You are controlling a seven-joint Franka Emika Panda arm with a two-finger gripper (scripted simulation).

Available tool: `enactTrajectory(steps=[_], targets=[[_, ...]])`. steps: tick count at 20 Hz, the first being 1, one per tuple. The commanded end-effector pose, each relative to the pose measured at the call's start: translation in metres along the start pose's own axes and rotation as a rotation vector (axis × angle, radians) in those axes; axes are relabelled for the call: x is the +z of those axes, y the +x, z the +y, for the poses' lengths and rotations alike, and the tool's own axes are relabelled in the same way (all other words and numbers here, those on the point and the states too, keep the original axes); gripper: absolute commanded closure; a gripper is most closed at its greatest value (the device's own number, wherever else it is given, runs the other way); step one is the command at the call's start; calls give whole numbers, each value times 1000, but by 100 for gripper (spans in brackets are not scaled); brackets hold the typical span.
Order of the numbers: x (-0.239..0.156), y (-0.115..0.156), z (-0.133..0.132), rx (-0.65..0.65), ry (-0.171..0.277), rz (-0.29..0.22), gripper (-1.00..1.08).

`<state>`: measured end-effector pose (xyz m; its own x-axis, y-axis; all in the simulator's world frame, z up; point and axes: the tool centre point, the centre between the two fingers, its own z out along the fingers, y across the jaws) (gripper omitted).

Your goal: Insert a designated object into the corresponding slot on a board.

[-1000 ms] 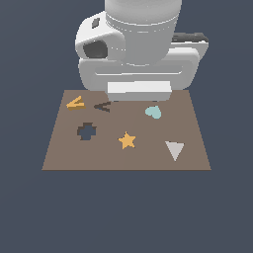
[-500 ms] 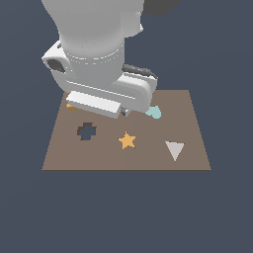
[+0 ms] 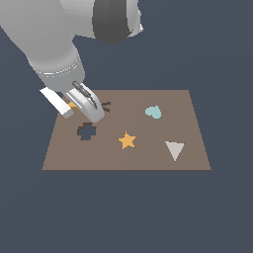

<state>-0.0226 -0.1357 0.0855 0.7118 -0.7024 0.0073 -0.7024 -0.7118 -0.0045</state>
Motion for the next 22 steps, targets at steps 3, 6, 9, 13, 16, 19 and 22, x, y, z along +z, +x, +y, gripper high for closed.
enactTrajectory(steps=[3,6,9,13,16,19,22], targets=[[17,2,33,160,-3,-2,-92],[25,1,49,238,-5,-4,-92],[31,-1,61,294,-6,-5,-92],[36,-3,68,331,-6,-6,-92],[36,-3,68,330,-6,-6,-92],[35,-3,67,327,-6,-7,-92],[38,-3,67,327,-6,-7,-92]])
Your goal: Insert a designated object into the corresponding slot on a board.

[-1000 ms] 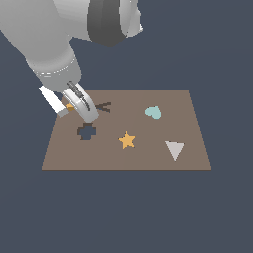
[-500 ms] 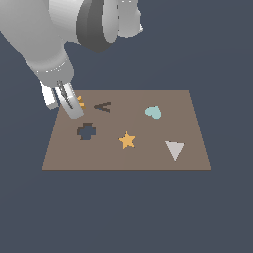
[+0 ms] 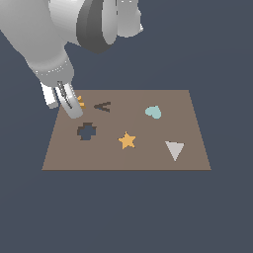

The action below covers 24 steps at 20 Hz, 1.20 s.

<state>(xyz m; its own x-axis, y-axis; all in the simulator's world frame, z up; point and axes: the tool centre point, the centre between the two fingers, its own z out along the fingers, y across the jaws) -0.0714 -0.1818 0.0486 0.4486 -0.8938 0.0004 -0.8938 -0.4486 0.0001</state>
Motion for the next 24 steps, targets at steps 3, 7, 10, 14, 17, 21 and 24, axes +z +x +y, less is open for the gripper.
enactTrajectory(steps=[3,7,10,14,17,21,24], targets=[[11,0,0,-1,0,0,-92],[18,-1,0,-1,0,-1,-92],[19,-1,0,-1,0,-1,108],[19,-1,0,-1,0,-1,108],[19,-1,0,-1,0,-1,108],[18,-1,-1,-2,0,-1,108],[18,-3,-1,8,1,-1,108]])
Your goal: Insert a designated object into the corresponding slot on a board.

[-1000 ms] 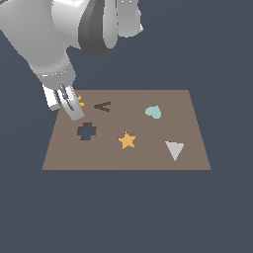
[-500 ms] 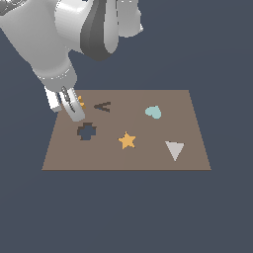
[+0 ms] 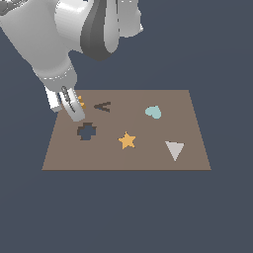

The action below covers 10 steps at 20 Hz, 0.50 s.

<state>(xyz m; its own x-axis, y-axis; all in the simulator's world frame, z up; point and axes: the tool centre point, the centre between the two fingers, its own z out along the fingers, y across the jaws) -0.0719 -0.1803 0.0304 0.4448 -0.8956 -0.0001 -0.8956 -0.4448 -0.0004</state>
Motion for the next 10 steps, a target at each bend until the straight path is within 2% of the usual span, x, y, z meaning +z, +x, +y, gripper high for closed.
enactTrajectory(steps=[1,10], targets=[[0,-2,-1,9,0,0,108],[-2,-21,-5,109,0,0,108]])
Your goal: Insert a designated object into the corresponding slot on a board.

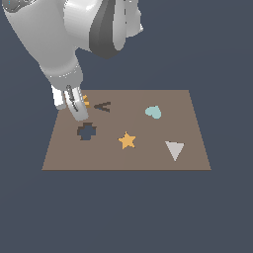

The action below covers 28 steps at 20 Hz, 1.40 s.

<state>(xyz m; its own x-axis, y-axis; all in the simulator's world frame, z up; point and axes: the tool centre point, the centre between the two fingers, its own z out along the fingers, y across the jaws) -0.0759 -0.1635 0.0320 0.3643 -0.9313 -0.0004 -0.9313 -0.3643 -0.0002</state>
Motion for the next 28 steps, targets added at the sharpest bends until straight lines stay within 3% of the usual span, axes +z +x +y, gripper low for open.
enactTrajectory(steps=[1,15,28], targets=[[-1,-7,-2,38,0,0,108],[-6,-55,-22,303,1,0,108],[-8,-69,-33,389,0,0,108]])
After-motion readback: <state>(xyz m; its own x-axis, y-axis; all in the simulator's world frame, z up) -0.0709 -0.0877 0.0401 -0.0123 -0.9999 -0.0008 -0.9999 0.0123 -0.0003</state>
